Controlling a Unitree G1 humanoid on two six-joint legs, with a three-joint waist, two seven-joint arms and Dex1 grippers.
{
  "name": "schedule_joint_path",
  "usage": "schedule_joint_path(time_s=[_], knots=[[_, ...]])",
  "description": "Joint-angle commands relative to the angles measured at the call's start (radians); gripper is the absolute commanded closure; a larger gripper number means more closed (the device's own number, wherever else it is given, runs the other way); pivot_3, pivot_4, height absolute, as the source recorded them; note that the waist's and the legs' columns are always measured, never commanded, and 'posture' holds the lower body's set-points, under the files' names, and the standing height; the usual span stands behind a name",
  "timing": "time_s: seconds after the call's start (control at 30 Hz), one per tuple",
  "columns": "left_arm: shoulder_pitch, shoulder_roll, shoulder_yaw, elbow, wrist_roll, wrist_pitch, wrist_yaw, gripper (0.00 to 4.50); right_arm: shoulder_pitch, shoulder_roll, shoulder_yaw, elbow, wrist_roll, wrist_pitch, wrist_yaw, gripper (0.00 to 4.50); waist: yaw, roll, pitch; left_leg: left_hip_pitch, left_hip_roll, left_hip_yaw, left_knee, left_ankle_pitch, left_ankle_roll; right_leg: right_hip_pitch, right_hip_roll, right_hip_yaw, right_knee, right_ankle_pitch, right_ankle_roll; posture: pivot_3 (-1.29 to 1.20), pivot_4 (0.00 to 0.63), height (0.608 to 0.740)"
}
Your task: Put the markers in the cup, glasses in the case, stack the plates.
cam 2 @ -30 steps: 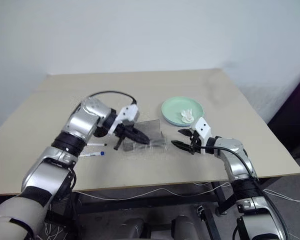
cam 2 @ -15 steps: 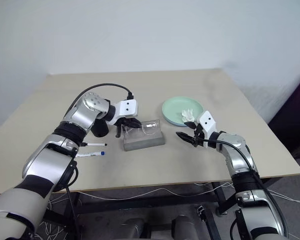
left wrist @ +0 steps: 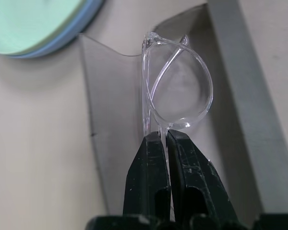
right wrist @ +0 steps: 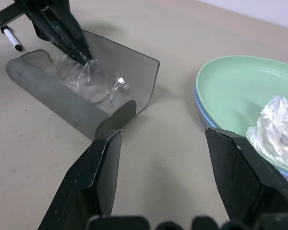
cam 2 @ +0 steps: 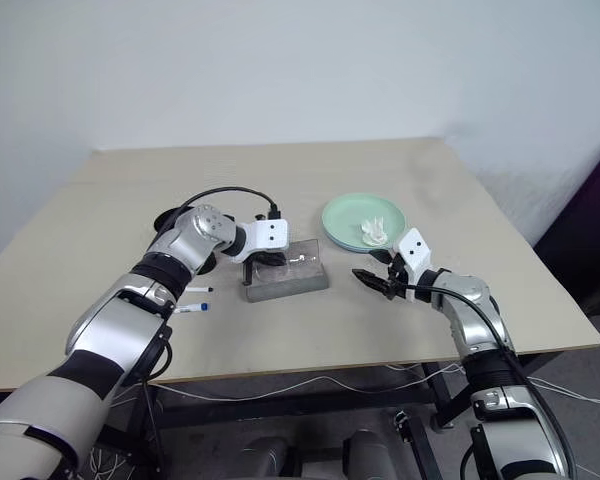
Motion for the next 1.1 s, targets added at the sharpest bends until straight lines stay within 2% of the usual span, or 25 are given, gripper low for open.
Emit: schedule_joint_path(time_s=[0.03,0.13,0.17,0.23,0.43,0.53,0.73,0.83,1.03,1.1], knots=[[-0.006,0.012,-0.002,-0.021,0.002,0.0,-0.055,4.49,-0.013,0.003,-0.012,-0.041,0.006,-0.011,-0.005,1.48,0.0,0.0,0.0,0.0,0.0,0.0,0.0,0.0,0.0,0.0,0.0,0.0,0.0,0.0,0.0,0.0,0.0,0.74],[-0.002,0.012,0.006,-0.028,-0.008,0.017,-0.08,4.49,-0.015,0.006,-0.008,-0.035,0.003,-0.016,-0.005,1.48,0.0,0.0,0.0,0.0,0.0,0.0,0.001,0.0,0.0,0.0,0.0,0.0,0.0,0.0,0.0,0.0,0.0,0.74],[-0.001,0.012,0.009,-0.03,-0.011,0.02,-0.085,4.29,-0.017,0.008,-0.006,-0.033,0.002,-0.017,-0.005,1.48,0.0,0.0,0.0,0.0,0.0,0.0,0.001,0.0,0.0,0.0,0.0,0.0,0.0,0.0,0.0,0.0,0.0,0.74],[0.0,0.013,0.012,-0.034,-0.013,0.023,-0.086,3.84,-0.018,0.012,-0.002,-0.031,0.002,-0.018,-0.004,1.48,0.0,0.0,0.0,0.0,0.0,0.0,0.001,0.0,0.0,0.001,0.0,0.0,0.0,0.0,0.0,0.0,0.0,0.74],[-0.004,0.006,0.043,-0.048,-0.042,0.043,-0.078,1.93,-0.023,0.018,0.003,-0.029,0.001,-0.019,-0.002,1.48,0.0,0.0,0.0,0.0,0.0,0.0,0.002,-0.001,-0.001,0.001,0.0,0.0,0.0,0.0,0.001,0.0,0.0,0.74],[-0.019,-0.001,0.076,-0.063,-0.068,0.051,-0.076,1.93,-0.023,0.018,0.003,-0.03,0.001,-0.019,-0.001,1.48,0.0,0.0,0.0,0.0,0.0,0.0,0.002,-0.001,-0.001,0.001,0.0,0.0,0.0,0.0,0.001,0.0,0.0,0.74],[-0.116,-0.012,0.151,-0.011,-0.097,0.048,0.063,1.93,-0.024,0.019,0.005,-0.029,0.001,-0.021,0.002,1.48,0.0,0.0,0.0,-0.001,0.0,-0.001,0.004,-0.001,-0.001,0.001,0.0,-0.001,0.0,0.001,0.002,0.0,0.0,0.74],[-0.144,-0.003,0.153,0.036,-0.083,0.03,0.124,2.51,-0.025,0.023,0.008,-0.033,0.002,-0.02,0.001,1.48,-0.001,0.0,0.0,-0.001,0.0,-0.001,0.005,-0.001,-0.001,0.002,0.0,-0.001,0.0,0.002,0.003,0.0,0.0,0.74],[-0.136,-0.004,0.085,0.115,0.01,0.015,0.228,4.49,-0.021,0.026,0.006,-0.059,0.013,-0.011,0.007,1.48,0.0,0.0,0.0,0.001,0.0,-0.001,0.005,-0.001,-0.001,0.003,0.001,0.0,0.001,0.003,0.004,0.0,0.0,0.74],[-0.131,-0.007,0.069,0.136,0.034,0.017,0.249,4.49,-0.02,0.026,0.004,-0.064,0.015,-0.009,0.009,1.48,0.0,0.0,0.0,0.001,0.0,-0.001,0.006,0.0,0.0,0.003,0.001,0.0,0.001,0.003,0.005,0.0,0.0,0.74]])
